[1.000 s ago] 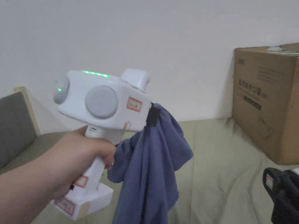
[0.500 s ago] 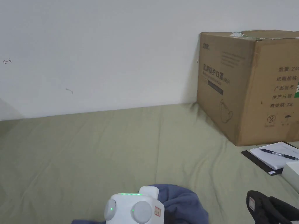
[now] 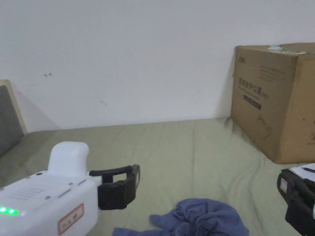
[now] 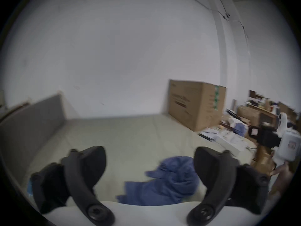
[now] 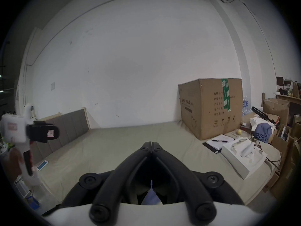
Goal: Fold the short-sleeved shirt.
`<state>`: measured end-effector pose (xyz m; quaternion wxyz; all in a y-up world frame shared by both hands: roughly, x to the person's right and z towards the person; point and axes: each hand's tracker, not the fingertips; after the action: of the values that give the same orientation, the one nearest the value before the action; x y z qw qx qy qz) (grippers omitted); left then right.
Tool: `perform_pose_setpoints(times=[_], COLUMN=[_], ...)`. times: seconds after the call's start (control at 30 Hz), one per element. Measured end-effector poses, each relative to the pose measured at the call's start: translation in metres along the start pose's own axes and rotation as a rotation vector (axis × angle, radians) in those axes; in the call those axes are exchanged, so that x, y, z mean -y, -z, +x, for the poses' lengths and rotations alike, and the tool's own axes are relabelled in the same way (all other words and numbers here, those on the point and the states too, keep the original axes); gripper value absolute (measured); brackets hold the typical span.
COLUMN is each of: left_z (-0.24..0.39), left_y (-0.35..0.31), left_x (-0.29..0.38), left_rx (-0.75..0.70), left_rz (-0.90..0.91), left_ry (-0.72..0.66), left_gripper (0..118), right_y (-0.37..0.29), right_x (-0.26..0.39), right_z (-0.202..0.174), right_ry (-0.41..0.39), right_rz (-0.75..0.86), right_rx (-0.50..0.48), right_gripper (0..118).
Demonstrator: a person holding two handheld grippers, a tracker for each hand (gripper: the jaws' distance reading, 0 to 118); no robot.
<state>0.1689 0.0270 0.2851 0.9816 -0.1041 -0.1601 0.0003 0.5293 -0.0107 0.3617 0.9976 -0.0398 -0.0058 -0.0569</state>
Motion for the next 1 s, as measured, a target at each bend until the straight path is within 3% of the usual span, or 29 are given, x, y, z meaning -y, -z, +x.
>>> perform_pose_setpoints(times=[0.03,0.1,0.13,0.3,0.53,0.63,0.73,0.8,0.87,1.0], left_z=[-0.002,-0.003,-0.004,-0.014,-0.013,-0.020,-0.032,-0.044,-0.061,-0.078], left_y=[-0.019,-0.044,-0.049,-0.060,-0.063,-0.048,0.001,0.046,0.098,0.196], left_x=[0.009,0.029,0.044,0.094,0.095,0.066,0.023,0.008,0.015,0.061], left_rx=[-0.074,-0.155,-0.192,-0.292,-0.266,-0.169,-0.125,-0.062,0.037,0.024], left_rz=[0.057,0.116,0.124,0.099,0.092,0.066,-0.145,-0.300,-0.398,-0.720], left_ry=[0.008,0.016,0.010,-0.044,-0.026,-0.028,0.006,-0.075,-0.166,-0.135], left_gripper=[93,17,0,0,0,0,0,0,0,0], right_y=[-0.001,-0.003,-0.005,-0.014,-0.023,-0.023,-0.021,-0.018,-0.015,-0.007], right_x=[0.002,0.009,0.014,0.035,0.036,0.031,0.025,0.022,0.022,0.029], right_z=[-0.005,-0.016,-0.021,-0.041,-0.049,-0.050,-0.049,-0.049,-0.048,-0.044], right_ry=[-0.005,-0.022,-0.028,-0.045,-0.053,-0.052,-0.039,-0.036,-0.040,-0.043], right_rz=[0.027,0.069,0.084,0.108,0.095,0.089,0.082,0.073,0.055,0.027], right_rx=[-0.007,0.004,0.009,0.026,0.027,0.030,0.019,0.016,0.010,-0.005], right_gripper=[0,0,0,0,0,0,0,0,0,0])
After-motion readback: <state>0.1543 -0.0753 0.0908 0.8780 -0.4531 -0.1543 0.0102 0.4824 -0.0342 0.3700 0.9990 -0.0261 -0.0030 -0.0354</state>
